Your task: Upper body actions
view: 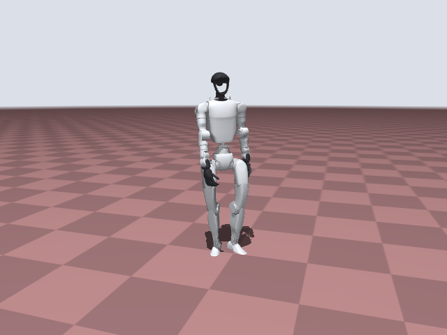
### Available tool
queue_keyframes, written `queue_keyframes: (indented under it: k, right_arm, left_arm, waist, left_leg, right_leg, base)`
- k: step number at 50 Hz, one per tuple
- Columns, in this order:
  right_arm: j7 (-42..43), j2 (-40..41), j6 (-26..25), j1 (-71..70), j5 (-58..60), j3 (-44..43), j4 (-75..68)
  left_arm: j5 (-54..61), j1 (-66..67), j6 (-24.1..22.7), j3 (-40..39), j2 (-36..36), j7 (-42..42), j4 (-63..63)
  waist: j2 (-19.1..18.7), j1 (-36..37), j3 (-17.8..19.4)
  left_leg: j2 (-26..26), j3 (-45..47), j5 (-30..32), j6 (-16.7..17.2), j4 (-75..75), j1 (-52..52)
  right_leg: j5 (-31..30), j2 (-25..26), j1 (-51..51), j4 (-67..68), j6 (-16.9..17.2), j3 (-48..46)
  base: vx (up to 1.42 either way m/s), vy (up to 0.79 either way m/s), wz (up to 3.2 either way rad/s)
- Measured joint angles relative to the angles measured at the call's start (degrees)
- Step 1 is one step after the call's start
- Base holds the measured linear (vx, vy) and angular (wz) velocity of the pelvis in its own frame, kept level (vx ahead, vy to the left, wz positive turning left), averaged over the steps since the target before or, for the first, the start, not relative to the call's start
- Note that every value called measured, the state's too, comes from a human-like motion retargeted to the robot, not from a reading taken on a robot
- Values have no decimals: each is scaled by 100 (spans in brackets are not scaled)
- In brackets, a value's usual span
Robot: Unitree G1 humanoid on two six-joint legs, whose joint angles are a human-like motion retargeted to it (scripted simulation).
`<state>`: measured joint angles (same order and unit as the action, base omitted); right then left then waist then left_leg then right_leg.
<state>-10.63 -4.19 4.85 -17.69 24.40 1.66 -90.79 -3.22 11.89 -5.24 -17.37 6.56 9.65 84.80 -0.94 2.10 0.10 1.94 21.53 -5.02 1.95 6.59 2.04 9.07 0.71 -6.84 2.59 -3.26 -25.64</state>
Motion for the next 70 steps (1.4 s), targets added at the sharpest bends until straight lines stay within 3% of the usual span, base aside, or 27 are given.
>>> queue_keyframes:
  k: [7,12,14,17,20,22,27,33,38,42,50,55,57,60,65,70]
  right_arm:
    - [172,-273,135,801,322,96,180]
    - [401,-405,122,1371,504,-35,167]
    - [472,-438,118,1610,583,-132,186]
    - [537,-503,113,1902,704,-293,170]
    - [717,-615,85,2175,946,-443,77]
    - [851,-726,-15,2307,1076,-502,-50]
    - [935,-971,-395,2610,1271,-686,-421]
    - [1202,-1197,-681,3067,1409,-968,-661]
    - [1181,-1320,-797,3257,993,-1210,-661]
    - [1065,-1324,-764,3204,680,-1299,-661]
    - [877,-1084,-484,2844,898,-1125,-451]
    - [676,-955,-413,2549,1069,-931,-114]
    - [649,-916,-346,2398,1093,-867,22]
    - [590,-856,-260,2173,1132,-756,180]
    - [556,-803,-214,1960,1126,-530,218]
    - [545,-796,-298,1469,807,-24,-150]
  left_arm:
    - [-68,-204,-16,219,92,-6,141]
    - [-120,-399,5,389,218,-60,500]
    - [-168,-517,56,473,269,-36,630]
    - [-95,-915,190,613,310,-6,807]
    - [156,-1460,201,714,257,-45,868]
    - [358,-1993,225,748,231,-27,866]
    - [526,-3428,124,547,111,-67,639]
    - [688,-4658,-189,546,2,-69,165]
    - [589,-5165,-422,603,19,-274,-106]
    - [425,-5214,-470,719,9,-416,-15]
    - [280,-4238,-420,1066,-192,-324,172]
    - [326,-3406,-511,1258,-289,-546,550]
    - [351,-3155,-465,1206,-347,-515,726]
    - [407,-2863,-394,1070,-345,-353,941]
    - [276,-2357,-349,852,-319,-324,1011]
    - [215,-1794,-231,827,-153,-158,770]
  waist:
    - [129,105,-44]
    - [116,219,3]
    - [78,208,42]
    - [-35,127,183]
    - [-209,-157,408]
    - [-298,-399,606]
    - [-379,-848,1039]
    - [-498,-1552,1237]
    - [-658,-1784,1439]
    - [-666,-1730,1353]
    - [-538,-1172,738]
    - [-383,-859,268]
    - [-272,-678,186]
    - [-106,-505,154]
    - [9,-183,-2]
    - [-28,-176,104]
  left_leg:
    - [-161,21,-134,-218,-2,-18]
    - [-174,222,-245,-368,-110,189]
    - [-146,290,-266,-413,-161,274]
    - [-22,370,-285,-486,-182,363]
    - [174,292,-303,-567,-105,418]
    - [278,185,-310,-614,-26,430]
    - [410,25,-349,-751,161,419]
    - [599,-316,-341,-823,320,281]
    - [849,-300,-399,-812,429,368]
    - [794,-172,-419,-794,372,470]
    - [432,255,-417,-713,100,594]
    - [66,421,-337,-668,-159,482]
    - [-95,553,-334,-645,-208,441]
    - [-280,645,-333,-580,-274,438]
    - [-296,724,-291,-421,-340,323]
    - [-69,930,-197,-233,-325,296]
  right_leg:
    - [28,-232,71,181,169,-85]
    - [269,-385,291,1030,235,61]
    - [18,-461,474,1594,291,70]
    - [-853,-706,894,2729,370,-119]
    - [-1660,-839,1531,4042,35,-182]
    - [-1305,-1068,2040,5091,-85,-325]
    - [-660,-1948,3378,7313,-777,-825]
    - [-469,-2065,5211,8345,-941,-697]
    - [-414,-1763,5434,7871,-1046,-823]
    - [-571,-1505,4749,7026,-890,-848]
    - [-1498,-836,2402,4514,-171,-535]
    - [-2316,-322,1212,2578,557,328]
    - [-1564,-190,773,1793,709,759]
    - [-623,-301,243,770,486,316]
    - [-607,-238,323,45,358,461]
    - [-634,-112,422,20,199,505]
  base:
    - [21,19,-2]
    - [20,17,-42]
    - [16,19,-45]
    - [4,16,-23]
    - [-1,11,28]
    - [-3,14,44]
    - [-5,11,35]
    - [2,5,49]
    - [0,0,4]
    - [2,4,-24]
    - [7,-2,-43]
    - [0,-9,-39]
    - [-11,-16,-55]
    - [-12,-15,-39]
    - [-9,-25,-38]
    - [-17,-26,-19]
